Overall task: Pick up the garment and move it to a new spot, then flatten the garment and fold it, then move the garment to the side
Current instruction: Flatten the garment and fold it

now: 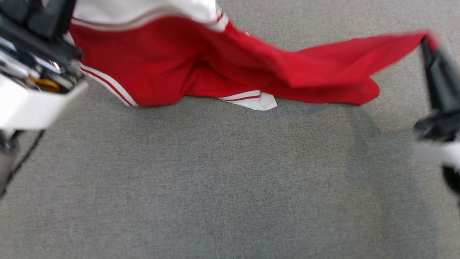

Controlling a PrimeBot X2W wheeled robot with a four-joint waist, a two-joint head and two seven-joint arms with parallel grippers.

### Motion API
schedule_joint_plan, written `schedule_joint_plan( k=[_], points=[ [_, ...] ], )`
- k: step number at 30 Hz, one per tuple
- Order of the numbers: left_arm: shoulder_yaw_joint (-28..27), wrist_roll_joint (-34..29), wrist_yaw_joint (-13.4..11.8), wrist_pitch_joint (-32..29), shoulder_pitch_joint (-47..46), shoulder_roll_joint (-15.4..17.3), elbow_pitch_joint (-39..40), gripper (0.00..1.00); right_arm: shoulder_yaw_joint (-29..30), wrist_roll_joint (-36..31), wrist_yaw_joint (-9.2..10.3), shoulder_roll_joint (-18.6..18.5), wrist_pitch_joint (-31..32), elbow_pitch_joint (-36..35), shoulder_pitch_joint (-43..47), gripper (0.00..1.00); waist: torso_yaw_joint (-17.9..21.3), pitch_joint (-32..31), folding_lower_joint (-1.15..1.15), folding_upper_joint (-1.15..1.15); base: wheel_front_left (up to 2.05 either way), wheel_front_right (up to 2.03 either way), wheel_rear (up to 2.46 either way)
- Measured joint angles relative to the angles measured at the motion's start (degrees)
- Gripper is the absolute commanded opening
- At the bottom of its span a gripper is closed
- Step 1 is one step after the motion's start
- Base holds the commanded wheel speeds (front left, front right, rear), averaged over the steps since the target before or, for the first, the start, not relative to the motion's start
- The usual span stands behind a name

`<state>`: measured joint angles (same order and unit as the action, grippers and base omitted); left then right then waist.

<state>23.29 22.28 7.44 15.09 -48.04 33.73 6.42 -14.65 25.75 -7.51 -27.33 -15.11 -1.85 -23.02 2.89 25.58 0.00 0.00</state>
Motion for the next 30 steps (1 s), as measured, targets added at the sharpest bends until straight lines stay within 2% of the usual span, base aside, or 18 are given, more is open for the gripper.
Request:
schedule_joint_plan(
  k=[4,10,13,16,20,24,30],
  points=[
    [5.77,2.74,0.02,0.04,-13.85,2.33,-2.80,0.00,-0.62,3.94,0.01,-4.30,2.46,2.75,-15.00,0.00,0.11,1.71,0.00,0.00,0.00,0.00,0.00],
    [11.21,6.53,0.04,0.03,-36.11,3.21,-17.00,0.00,-4.70,8.15,0.01,-5.90,7.93,11.33,-40.20,0.00,-0.38,6.23,0.00,0.00,0.00,0.00,0.00],
    [10.50,4.91,0.04,0.04,-45.75,2.55,-23.23,0.00,-6.32,8.49,0.01,-5.25,7.88,16.21,-50.75,0.00,-0.46,8.95,0.00,0.00,0.00,0.00,0.00],
    [9.07,0.40,0.04,0.03,-52.82,1.74,-26.76,0.00,-7.90,8.27,0.00,-3.82,6.26,21.19,-58.88,0.00,-0.24,11.38,0.00,0.00,0.00,0.00,0.00],
    [4.28,-6.60,-0.55,0.05,-61.38,0.56,-25.94,0.00,-8.78,7.02,0.00,-3.76,3.25,25.84,-66.80,0.00,0.12,14.26,0.00,0.00,0.00,0.00,0.00],
    [-1.23,-9.91,-1.40,0.07,-61.63,-1.86,-20.39,0.00,-9.90,5.95,0.00,-4.86,1.40,28.26,-69.83,0.00,-0.51,16.76,0.00,0.00,0.00,0.00,0.00],
    [-3.89,-9.49,-0.33,0.04,-47.23,-3.63,-15.43,0.00,-12.62,6.47,0.00,-6.43,0.46,31.03,-66.04,0.00,-3.60,18.56,0.00,0.00,0.00,0.00,0.00]
  ],
)
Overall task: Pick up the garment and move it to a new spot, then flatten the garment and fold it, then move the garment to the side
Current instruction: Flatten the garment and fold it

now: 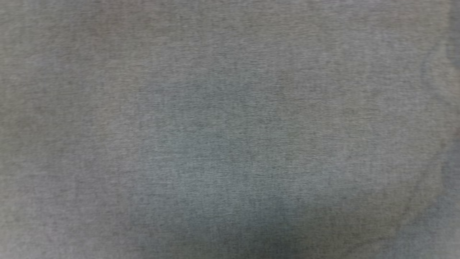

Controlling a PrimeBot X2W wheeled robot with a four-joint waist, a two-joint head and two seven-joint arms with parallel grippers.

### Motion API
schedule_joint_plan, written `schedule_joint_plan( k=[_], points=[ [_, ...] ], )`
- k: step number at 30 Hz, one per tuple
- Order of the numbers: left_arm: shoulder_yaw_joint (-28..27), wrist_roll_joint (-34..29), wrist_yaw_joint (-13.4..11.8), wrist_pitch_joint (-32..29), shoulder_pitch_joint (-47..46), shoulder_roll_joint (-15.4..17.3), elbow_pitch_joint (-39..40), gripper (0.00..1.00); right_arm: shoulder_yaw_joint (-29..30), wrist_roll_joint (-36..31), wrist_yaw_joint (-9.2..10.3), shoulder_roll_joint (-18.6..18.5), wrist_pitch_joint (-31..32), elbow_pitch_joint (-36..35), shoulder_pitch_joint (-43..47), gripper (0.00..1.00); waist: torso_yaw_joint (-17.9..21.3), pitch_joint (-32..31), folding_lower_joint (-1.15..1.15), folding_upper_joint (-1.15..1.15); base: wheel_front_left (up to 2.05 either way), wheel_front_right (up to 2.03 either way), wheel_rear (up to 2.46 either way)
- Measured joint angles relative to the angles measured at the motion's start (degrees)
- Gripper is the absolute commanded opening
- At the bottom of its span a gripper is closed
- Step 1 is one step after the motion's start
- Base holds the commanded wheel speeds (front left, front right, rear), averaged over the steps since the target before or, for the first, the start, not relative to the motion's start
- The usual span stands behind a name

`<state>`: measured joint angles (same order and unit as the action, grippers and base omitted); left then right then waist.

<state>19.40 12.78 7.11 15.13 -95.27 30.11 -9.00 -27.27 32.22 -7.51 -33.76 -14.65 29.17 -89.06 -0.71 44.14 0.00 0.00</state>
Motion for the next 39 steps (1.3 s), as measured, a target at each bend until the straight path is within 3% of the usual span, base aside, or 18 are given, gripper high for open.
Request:
schedule_joint_plan(
  k=[8,19,24,31,39],
  points=[
    [-1.38,4.47,0.32,0.00,29.04,-2.21,9.50,0.00,-1.46,1.14,0.00,-1.93,-0.26,0.48,17.45,0.00,-2.18,-2.88,0.00,0.00,0.00,0.00,0.00],
    [5.12,15.35,0.33,-0.05,65.53,-0.15,21.16,0.00,10.71,3.58,0.00,-3.41,-0.41,-12.98,56.39,0.00,-3.33,-14.13,0.00,0.00,0.00,0.00,0.00],
    [9.34,14.36,0.34,-0.04,75.69,1.03,24.18,0.00,14.33,2.32,0.00,-2.26,-0.43,-18.25,71.30,0.00,-3.25,-19.47,0.00,0.00,0.00,0.00,0.00],
    [14.18,12.01,0.34,-0.04,84.62,1.65,24.63,0.00,17.88,0.23,0.00,-1.24,-0.45,-23.41,82.68,0.00,-1.72,-24.24,0.00,0.00,0.00,0.00,0.00],
    [14.21,10.80,0.34,-0.04,91.09,3.91,25.58,0.00,23.94,1.92,0.00,-0.69,2.18,-30.34,95.80,0.00,-1.51,-25.74,0.00,0.00,0.00,0.00,0.00]
  ],
)
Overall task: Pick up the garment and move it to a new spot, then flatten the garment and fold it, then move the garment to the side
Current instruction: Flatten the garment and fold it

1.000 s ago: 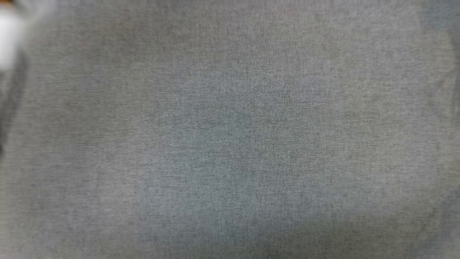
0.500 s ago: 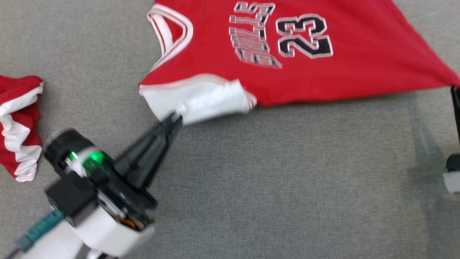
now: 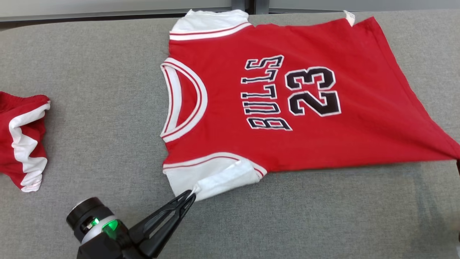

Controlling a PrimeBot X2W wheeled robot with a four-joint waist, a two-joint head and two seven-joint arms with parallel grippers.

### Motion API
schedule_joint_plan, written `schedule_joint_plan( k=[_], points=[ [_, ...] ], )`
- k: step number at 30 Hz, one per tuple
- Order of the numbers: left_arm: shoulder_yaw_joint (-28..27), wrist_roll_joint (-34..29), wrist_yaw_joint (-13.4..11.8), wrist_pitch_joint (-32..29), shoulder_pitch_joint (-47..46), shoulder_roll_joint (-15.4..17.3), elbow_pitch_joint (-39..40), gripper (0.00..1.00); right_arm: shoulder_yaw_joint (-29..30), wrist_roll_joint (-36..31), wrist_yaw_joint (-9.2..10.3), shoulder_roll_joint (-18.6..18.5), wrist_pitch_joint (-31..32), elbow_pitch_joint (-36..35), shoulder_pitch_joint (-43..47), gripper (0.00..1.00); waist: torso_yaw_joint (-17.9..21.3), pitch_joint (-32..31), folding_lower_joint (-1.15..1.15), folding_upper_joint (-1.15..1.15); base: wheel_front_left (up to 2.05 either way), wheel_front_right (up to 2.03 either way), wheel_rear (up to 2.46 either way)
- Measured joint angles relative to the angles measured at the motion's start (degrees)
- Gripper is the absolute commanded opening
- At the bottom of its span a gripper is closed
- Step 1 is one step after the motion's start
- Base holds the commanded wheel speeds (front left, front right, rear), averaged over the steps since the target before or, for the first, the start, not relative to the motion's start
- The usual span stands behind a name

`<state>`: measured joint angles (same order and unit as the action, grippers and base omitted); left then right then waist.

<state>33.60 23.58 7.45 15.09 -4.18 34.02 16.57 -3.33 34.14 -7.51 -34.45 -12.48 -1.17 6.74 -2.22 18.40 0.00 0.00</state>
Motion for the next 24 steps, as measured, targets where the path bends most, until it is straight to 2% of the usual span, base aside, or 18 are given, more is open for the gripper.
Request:
schedule_joint_plan(
  k=[5,10,14,18,20,24],
  points=[
    [-0.47,0.92,0.00,0.00,1.86,1.56,2.12,0.00,3.82,2.38,0.00,0.43,2.40,-5.12,6.39,0.00,-0.10,0.49,0.00,0.00,0.00,0.00,0.00],
    [-0.27,2.43,0.00,-0.01,0.21,1.31,2.99,0.00,4.76,1.88,0.00,1.16,4.78,-6.32,6.04,0.00,-0.22,1.45,0.00,0.00,0.00,0.00,0.00],
    [1.44,2.66,0.00,0.00,-6.34,0.74,0.74,0.00,3.75,-0.60,0.00,2.26,7.71,-4.10,0.83,0.00,-0.59,2.63,0.00,0.00,0.00,0.00,0.00],
    [3.19,2.16,0.00,-0.01,-13.22,-1.45,-4.64,0.00,2.68,-2.50,0.00,3.31,9.98,-0.36,-5.06,0.00,-1.20,3.91,0.00,0.00,0.00,0.00,0.00],
    [3.02,1.74,0.00,0.00,-17.83,-3.12,-7.86,0.00,2.64,-3.26,0.00,3.67,10.66,1.92,-8.93,0.00,-1.65,5.03,0.00,0.00,0.00,0.00,0.00],
    [2.30,1.11,0.00,0.00,-22.67,-3.53,-11.35,0.00,3.09,-3.46,0.00,3.58,10.74,4.16,-13.10,0.00,-1.99,6.74,0.00,0.00,0.00,0.00,0.00]
  ],
)
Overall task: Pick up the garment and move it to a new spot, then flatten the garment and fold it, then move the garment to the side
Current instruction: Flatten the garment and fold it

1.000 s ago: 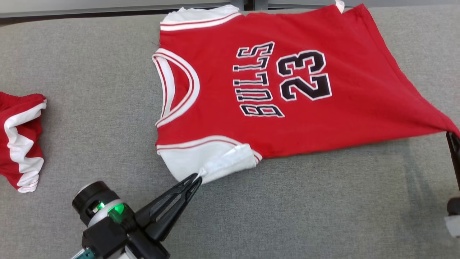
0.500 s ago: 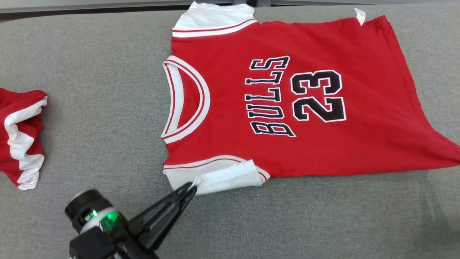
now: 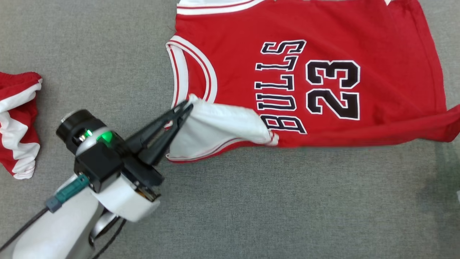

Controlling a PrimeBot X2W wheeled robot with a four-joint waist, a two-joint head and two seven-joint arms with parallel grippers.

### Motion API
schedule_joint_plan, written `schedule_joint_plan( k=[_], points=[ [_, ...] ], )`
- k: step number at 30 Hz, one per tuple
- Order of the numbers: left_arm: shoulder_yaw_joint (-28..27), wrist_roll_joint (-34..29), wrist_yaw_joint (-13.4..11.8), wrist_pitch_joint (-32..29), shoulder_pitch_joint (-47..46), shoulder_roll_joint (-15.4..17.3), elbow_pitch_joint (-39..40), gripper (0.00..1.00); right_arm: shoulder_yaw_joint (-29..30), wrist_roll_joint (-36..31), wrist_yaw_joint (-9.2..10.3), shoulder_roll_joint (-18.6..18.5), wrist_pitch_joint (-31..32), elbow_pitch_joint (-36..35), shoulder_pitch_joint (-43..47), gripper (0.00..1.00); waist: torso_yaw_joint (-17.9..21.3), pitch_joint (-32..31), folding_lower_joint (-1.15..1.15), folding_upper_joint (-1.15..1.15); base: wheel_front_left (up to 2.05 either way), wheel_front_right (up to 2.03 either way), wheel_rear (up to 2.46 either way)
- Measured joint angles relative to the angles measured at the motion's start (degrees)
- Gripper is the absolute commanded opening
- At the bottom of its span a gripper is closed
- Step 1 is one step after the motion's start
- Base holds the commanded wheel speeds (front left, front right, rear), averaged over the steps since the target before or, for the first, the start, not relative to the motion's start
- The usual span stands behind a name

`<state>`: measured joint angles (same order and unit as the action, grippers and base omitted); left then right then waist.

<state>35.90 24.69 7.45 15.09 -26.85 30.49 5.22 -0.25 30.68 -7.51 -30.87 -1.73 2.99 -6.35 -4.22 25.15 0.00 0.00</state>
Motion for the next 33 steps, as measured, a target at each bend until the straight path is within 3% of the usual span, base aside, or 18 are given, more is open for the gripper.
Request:
schedule_joint_plan(
  k=[13,14,15,16,17,18,19,27,33],
  points=[
    [-0.36,-4.32,0.00,0.00,-11.40,-1.49,-6.15,0.00,-2.40,0.45,0.00,-2.13,-0.62,4.93,-10.20,0.00,-0.74,6.04,0.00,0.00,0.00,0.00,0.00],
    [-0.18,-4.47,0.00,0.00,-11.74,-1.90,-6.75,0.00,-3.02,0.44,0.00,-2.09,-0.64,5.34,-10.97,0.47,-0.73,6.35,0.00,0.00,0.00,0.00,0.00],
    [-0.03,-4.53,0.00,0.00,-12.17,-2.34,-7.58,0.00,-3.49,0.32,0.00,-2.01,-1.03,5.66,-11.63,0.47,-0.71,6.59,0.00,0.00,0.00,0.00,0.00],
    [-0.12,-4.44,0.01,0.00,-12.39,-2.76,-8.38,0.10,-3.65,-0.02,0.00,-1.74,-1.98,5.99,-12.26,1.00,-0.68,6.77,0.00,0.00,0.00,0.00,0.00],
    [-0.33,-4.39,0.01,0.00,-12.43,-3.14,-8.96,0.47,-3.69,-0.07,0.00,-1.52,-2.81,6.28,-12.78,1.00,-0.68,6.82,0.00,0.00,0.00,0.00,0.00],
    [-1.01,-4.45,0.01,-0.01,-12.38,-3.65,-9.26,0.91,-3.93,-0.05,0.00,-1.43,-3.69,6.41,-13.02,1.00,-0.69,6.78,0.00,0.00,0.00,0.00,0.00],
    [-2.47,-4.60,0.01,0.00,-12.21,-4.41,-9.17,1.00,-3.98,-0.05,0.00,-1.29,-4.91,6.39,-13.02,1.00,-0.68,6.67,0.00,0.00,0.00,0.00,0.00],
    [-11.58,-5.89,-1.82,0.04,1.74,-8.31,-6.11,1.00,-1.76,-1.36,0.00,1.11,-11.70,6.35,-7.71,1.00,-0.27,3.89,0.00,0.00,0.00,0.00,0.00],
    [-11.17,-2.02,-1.93,-0.32,12.78,-11.11,-10.80,1.00,-1.20,-1.97,0.00,3.63,-12.84,5.78,-4.14,1.00,-0.12,1.19,0.00,0.00,0.00,0.00,0.00]
  ],
)
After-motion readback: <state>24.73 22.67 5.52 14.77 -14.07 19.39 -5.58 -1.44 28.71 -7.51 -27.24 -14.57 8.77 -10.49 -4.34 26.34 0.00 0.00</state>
